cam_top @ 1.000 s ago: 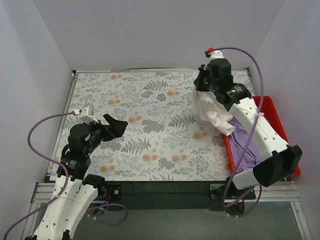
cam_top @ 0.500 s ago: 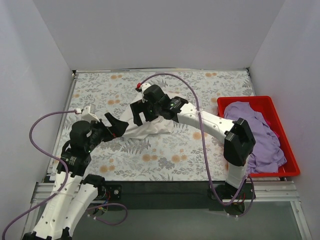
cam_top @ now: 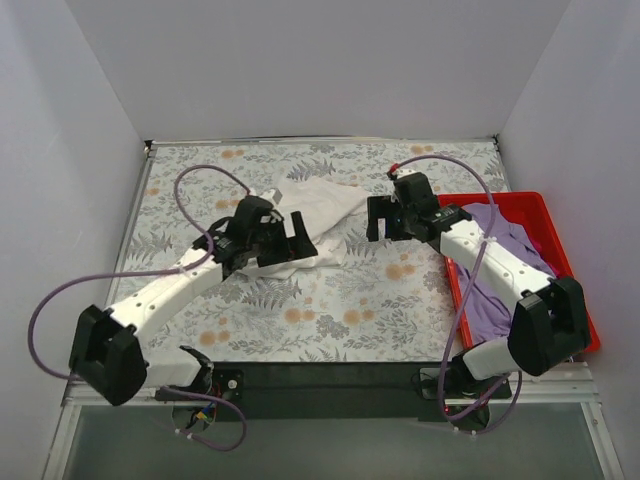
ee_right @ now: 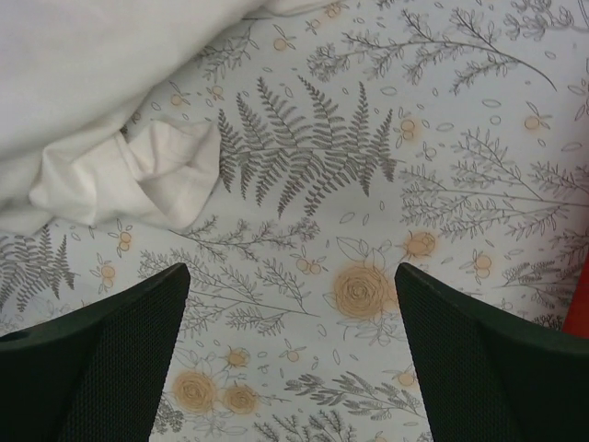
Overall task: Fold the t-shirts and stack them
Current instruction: Move the tshirt to the center of the board
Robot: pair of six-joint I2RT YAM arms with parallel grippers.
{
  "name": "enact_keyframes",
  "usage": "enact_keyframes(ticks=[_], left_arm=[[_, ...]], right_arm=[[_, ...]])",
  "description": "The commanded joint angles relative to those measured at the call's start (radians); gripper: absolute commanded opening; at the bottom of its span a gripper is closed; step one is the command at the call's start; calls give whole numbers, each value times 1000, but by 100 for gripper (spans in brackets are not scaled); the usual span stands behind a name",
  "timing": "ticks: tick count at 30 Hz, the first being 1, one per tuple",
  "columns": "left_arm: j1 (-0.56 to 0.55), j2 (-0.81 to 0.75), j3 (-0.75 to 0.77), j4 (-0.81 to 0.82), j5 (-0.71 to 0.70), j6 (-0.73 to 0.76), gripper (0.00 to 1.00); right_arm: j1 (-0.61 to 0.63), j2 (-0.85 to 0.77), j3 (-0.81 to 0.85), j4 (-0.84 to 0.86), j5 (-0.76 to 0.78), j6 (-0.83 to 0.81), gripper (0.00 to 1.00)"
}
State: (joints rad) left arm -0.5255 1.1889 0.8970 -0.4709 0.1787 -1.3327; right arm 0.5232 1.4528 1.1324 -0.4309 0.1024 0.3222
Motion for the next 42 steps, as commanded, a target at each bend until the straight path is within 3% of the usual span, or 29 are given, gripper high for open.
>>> enact_keyframes(ticks=[1, 10, 18, 20, 22, 23, 25, 26, 30, 38, 42], left_arm=[[-105, 154, 129, 34, -144, -8, 82], [-217, 533, 315, 49, -284, 23, 75], [-220, 660, 341, 72, -337, 55, 75], [-222, 664, 321, 81, -324, 59, 68], [-225, 658, 281, 93, -300, 64, 60], [-226, 647, 267, 97, -292, 64, 48], [-234, 632, 222, 101, -271, 70, 36], [-235, 621, 201, 101, -266, 70, 23], [-238, 534, 114, 71, -210, 75, 2], [-264, 209, -75, -167, 11, 7, 0], [-278, 133, -72, -270, 138, 29, 0]], right_arm=[[-20, -87, -74, 15, -26, 9, 82], [-51, -215, -216, 52, -75, 17, 79], [-54, -275, -272, 69, -95, 14, 78], [-54, -282, -281, 72, -95, 15, 79], [-54, -289, -287, 78, -122, 15, 79], [-54, -287, -289, 83, -124, 18, 78], [-54, -282, -290, 89, -127, 21, 78], [-54, -279, -293, 92, -128, 26, 78], [-54, -258, -287, 109, -132, 37, 77], [-60, -218, -266, 118, -107, 38, 77], [-63, -209, -269, 124, -107, 46, 77]])
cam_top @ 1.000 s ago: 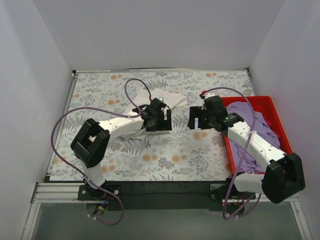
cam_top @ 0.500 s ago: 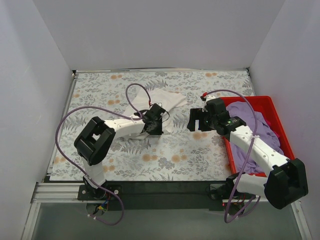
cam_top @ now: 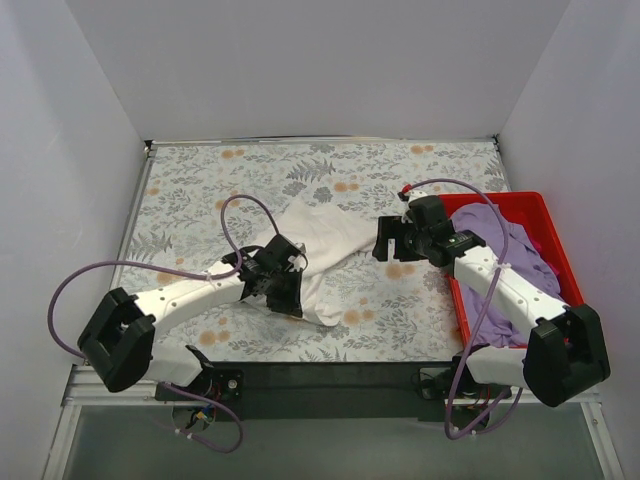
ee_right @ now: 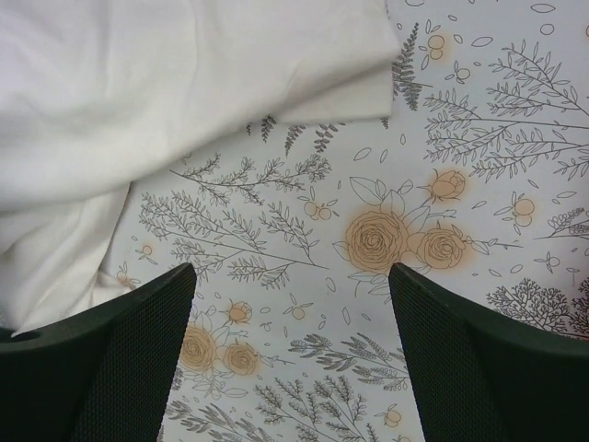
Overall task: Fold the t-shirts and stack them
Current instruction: Move the tshirt to the center of the board, then flatten the tshirt out
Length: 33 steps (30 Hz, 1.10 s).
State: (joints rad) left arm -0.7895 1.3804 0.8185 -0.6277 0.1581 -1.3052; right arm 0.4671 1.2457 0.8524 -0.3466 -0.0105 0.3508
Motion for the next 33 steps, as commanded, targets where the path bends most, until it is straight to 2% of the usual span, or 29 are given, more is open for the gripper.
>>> enact_keyframes(ticks=[1, 2, 4, 5, 7, 9, 14, 19, 27, 28, 33], left_arm=[[-17, -63, 13, -141, 173, 4, 5], [-17, -73, 22, -147, 179, 6, 26], [-17, -83, 83, -138, 126, 11, 43], [-17, -83, 115, -126, 97, 17, 56], [-17, -46, 219, -97, 1, 58, 64], [-17, 15, 290, -80, -52, 87, 68], [-17, 248, 500, 28, -101, 200, 69], [-25, 416, 610, 92, -78, 265, 69], [-53, 572, 654, 197, -195, 333, 66], [-56, 577, 653, 204, -239, 334, 65], [-59, 609, 627, 267, -290, 342, 56]], right_arm=[[-8, -5, 8, 40, 6, 19, 77], [-8, -8, 2, 40, 6, 22, 77], [-10, -15, -6, 41, 44, 27, 77], [-13, -22, -15, 40, 50, 30, 78], [-18, -43, -26, 40, 70, 39, 78], [-21, -67, -45, 40, 86, 50, 78], [-39, -106, -72, 26, 99, 57, 78], [-48, -164, -96, 8, 126, 74, 78], [-53, -229, -127, 3, 109, 82, 77], [-53, -232, -130, 3, 107, 82, 77], [-54, -247, -153, 1, 104, 83, 77]])
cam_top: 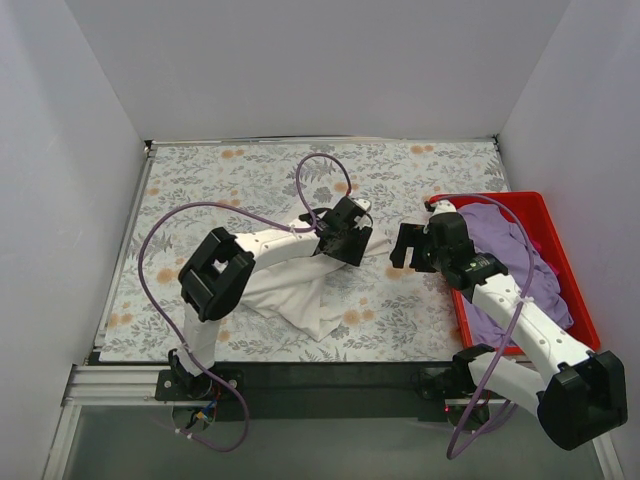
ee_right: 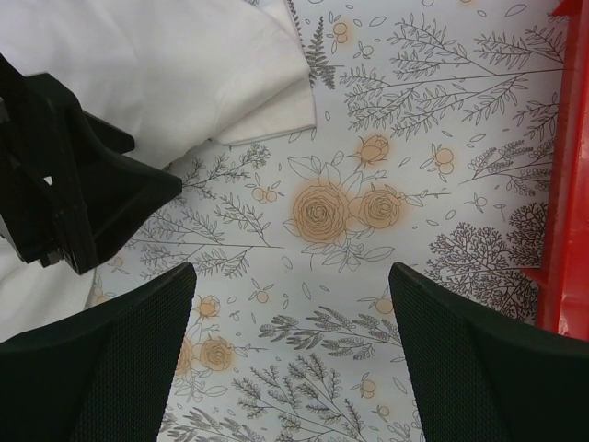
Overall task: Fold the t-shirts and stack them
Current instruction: Flatten the tshirt out
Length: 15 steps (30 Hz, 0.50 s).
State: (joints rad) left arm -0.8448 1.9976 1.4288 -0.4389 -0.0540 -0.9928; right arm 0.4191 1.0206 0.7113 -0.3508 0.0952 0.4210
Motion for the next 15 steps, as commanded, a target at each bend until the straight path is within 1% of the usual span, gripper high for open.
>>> enact_keyframes(ticks=[1, 3, 4, 7, 10, 13, 15], left_arm=[[-5, 0, 4, 86, -81, 31, 52], [-5, 7, -7, 100, -89, 31, 38], [-5, 12, -10, 101, -92, 33, 22], [-5, 9, -28, 120, -101, 33, 0], [-4, -6, -42, 120, -118, 33, 0], [16, -75, -62, 120, -142, 20, 0], [39, -164, -80, 102, -145, 6, 0]], right_arm=[[-6, -24, -13, 6, -5, 13, 77], [-6, -22, -13, 6, -5, 12, 77], [-6, -20, -13, 6, -8, 12, 77], [-6, -11, -7, 6, -8, 7, 77], [-8, 1, -1, 6, -14, 7, 77], [-8, 7, 4, 7, -18, 5, 77], [-8, 13, 8, 9, -22, 4, 77]])
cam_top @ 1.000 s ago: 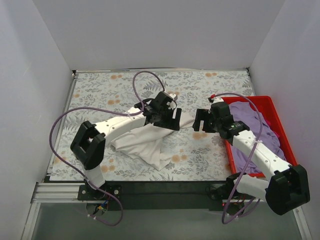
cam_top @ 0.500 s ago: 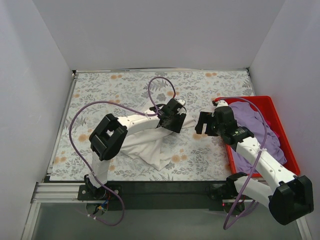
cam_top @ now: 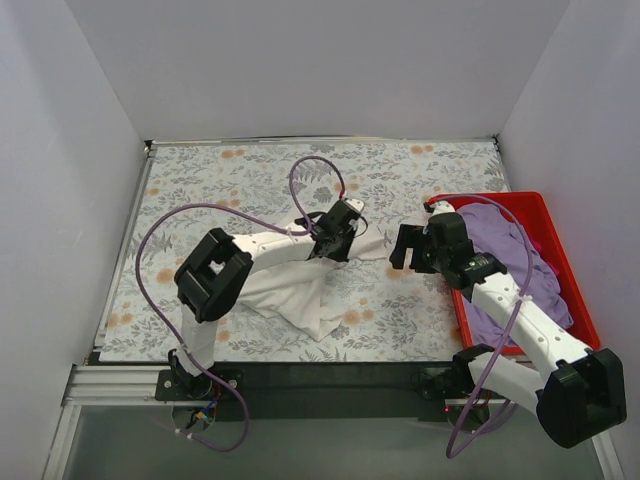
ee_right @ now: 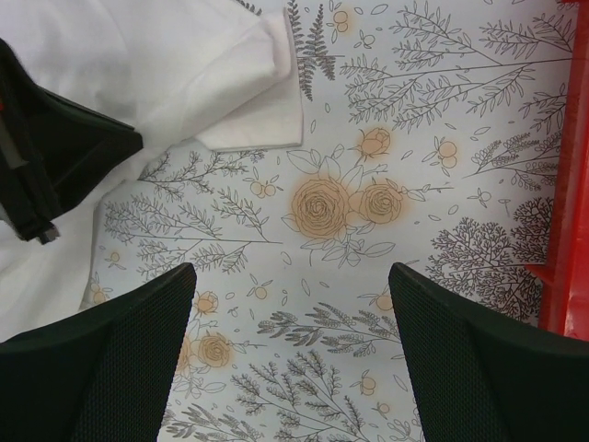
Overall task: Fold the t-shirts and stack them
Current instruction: Flatten the tshirt out
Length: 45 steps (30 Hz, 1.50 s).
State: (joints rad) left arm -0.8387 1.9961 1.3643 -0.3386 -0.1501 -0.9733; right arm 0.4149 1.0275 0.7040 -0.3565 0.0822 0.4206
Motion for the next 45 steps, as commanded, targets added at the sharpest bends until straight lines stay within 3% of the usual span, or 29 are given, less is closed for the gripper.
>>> enact_keyframes(ticks=[1, 6, 10, 14, 16, 19, 20, 23, 28, 32, 37, 45], left_arm=[[65, -195, -24, -13, -51, -28, 0], [213, -460, -160, -91, -45, -62, 0], [413, -748, -425, -114, -98, -68, 0], [597, -882, -563, -151, -149, -136, 2], [695, -918, -602, -143, -146, -180, 17], [737, -919, -608, -149, -161, -215, 36], [737, -909, -582, -151, -149, -214, 46], [736, -898, -525, -172, -74, -215, 57], [698, -835, -410, -234, 90, -283, 59], [650, -758, -372, -221, 124, -341, 59], [528, -573, -237, -229, 44, -300, 60], [477, -295, -48, -255, -124, -208, 60]], right_arm=[[-4, 6, 18, 16, -12, 3, 77], [-4, 37, 37, 28, -45, -6, 75], [-1, 69, 54, 45, -105, -29, 75], [7, 105, 74, 73, -173, -58, 74], [21, 131, 89, 80, -202, -77, 74], [57, 170, 112, 85, -222, -94, 74], [70, 193, 121, 85, -223, -101, 74], [114, 223, 137, 85, -220, -102, 73], [159, 264, 138, 97, -206, -86, 73], [167, 282, 140, 103, -200, -95, 73], [167, 298, 138, 105, -194, -111, 73], [200, 328, 141, 126, -216, -114, 73]])
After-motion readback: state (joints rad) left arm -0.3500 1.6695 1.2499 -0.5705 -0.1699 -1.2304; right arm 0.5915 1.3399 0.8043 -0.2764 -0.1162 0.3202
